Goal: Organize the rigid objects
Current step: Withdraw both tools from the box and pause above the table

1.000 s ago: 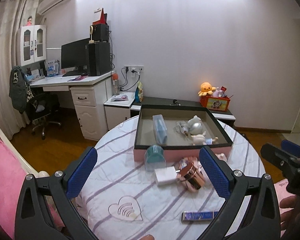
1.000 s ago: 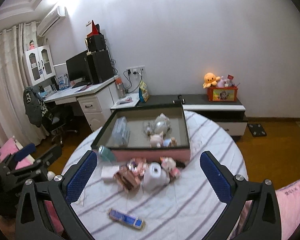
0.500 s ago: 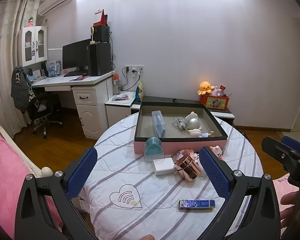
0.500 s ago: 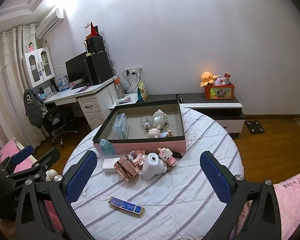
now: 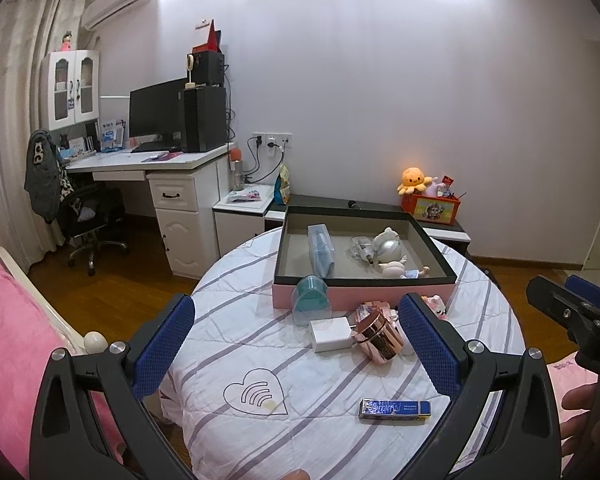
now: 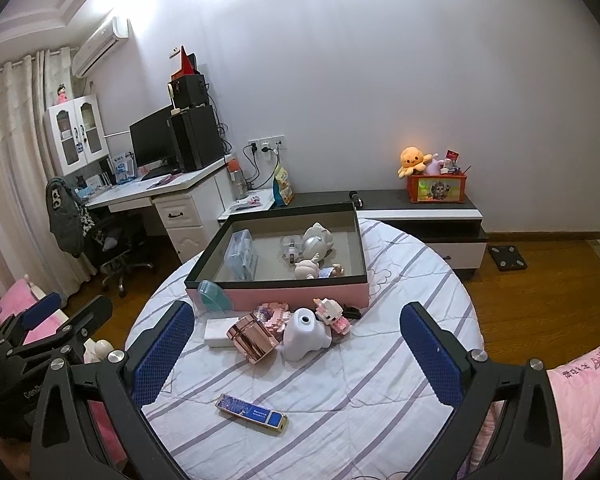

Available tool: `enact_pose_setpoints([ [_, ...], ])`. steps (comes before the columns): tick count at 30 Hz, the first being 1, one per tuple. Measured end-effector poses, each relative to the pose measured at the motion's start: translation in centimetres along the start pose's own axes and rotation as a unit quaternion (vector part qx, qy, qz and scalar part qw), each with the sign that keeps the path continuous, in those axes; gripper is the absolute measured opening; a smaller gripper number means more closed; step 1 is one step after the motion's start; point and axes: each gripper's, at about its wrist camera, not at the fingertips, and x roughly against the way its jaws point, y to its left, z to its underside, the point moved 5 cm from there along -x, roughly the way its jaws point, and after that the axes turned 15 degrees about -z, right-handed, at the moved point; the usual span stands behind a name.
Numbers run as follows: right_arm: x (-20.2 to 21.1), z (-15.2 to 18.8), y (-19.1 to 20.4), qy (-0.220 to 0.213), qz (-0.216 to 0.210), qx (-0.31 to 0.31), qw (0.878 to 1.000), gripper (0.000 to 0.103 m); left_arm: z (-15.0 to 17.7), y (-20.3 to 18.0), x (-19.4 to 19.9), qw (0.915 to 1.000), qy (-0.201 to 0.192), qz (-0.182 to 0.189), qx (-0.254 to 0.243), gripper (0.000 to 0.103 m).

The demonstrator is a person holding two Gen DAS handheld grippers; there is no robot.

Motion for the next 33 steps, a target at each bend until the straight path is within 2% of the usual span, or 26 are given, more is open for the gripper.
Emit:
enact_pose_setpoints([
  [17,-1.9,0.2,-1.4,0.02,0.005,-0.006,1.0,0.103,1.1,0.0,-2.6,0.9997,0.023,-0.009,0.0,0.103],
  [33,-6.4,2.6,-4.3,0.085,0.02,-0.027,0.996,0.103,4.4,-2.2,-7.9,0.9962,0.08,-0.011,-0.035,0.103],
])
